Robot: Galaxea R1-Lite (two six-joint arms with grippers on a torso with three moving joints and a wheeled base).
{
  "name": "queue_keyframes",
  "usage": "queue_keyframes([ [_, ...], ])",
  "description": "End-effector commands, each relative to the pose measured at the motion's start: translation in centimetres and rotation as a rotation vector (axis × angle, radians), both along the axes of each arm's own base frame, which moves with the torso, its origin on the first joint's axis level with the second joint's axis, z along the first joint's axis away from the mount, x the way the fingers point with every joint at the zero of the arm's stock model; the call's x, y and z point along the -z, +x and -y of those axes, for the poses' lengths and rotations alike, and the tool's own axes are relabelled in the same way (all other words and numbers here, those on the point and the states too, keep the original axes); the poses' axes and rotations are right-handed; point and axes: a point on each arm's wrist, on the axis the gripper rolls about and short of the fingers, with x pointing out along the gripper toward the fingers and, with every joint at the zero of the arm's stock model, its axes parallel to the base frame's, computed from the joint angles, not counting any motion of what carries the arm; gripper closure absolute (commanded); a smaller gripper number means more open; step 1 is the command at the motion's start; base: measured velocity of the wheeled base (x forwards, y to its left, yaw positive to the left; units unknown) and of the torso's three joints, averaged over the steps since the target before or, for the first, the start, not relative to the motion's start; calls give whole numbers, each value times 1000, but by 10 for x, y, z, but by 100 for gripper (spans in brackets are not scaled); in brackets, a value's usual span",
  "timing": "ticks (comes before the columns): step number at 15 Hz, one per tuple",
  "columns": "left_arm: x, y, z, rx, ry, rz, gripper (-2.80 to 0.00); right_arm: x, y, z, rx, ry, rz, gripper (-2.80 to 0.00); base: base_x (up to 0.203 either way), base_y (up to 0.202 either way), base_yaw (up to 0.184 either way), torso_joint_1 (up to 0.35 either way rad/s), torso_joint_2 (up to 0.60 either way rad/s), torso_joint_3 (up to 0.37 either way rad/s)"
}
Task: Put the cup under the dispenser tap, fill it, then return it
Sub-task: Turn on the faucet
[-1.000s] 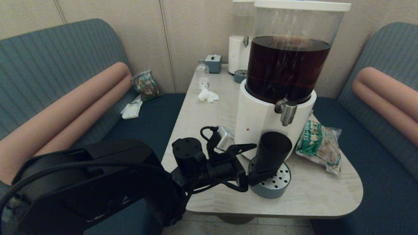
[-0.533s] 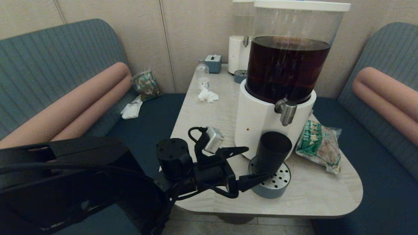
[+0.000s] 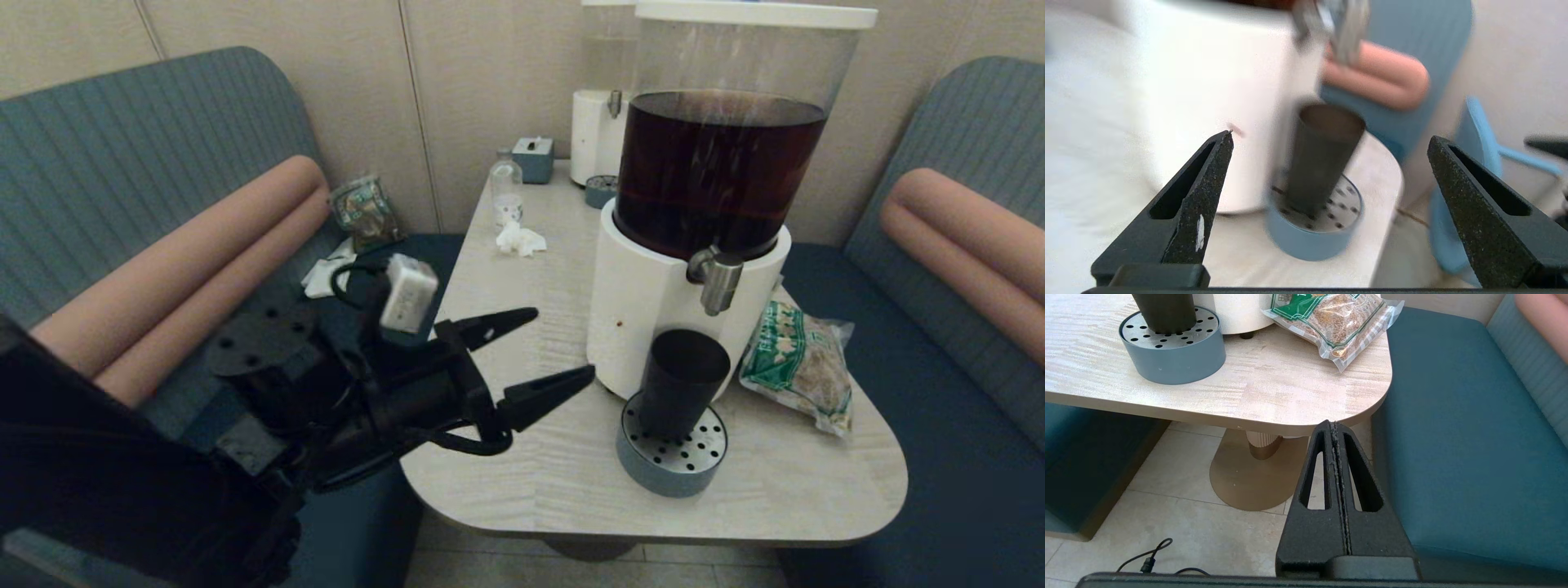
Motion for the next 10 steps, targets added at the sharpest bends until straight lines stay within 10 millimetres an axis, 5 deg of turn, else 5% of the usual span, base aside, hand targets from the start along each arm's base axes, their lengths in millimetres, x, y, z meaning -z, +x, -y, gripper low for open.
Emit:
queue_keyframes([
  [1,-54,-33,-46,-122,-105,149,-280,0,0,0,0,0,-2,0,0,0,0,0,0,0],
  [6,-91,-85,-147,-577,-198,312,-280,0,0,0,0,1,-2,0,0,0,0,0,0,0],
  [10,-66,-134,-161,-759,-230,279,-280,0,0,0,-1,-2,-1,0,0,0,0,0,0,0],
])
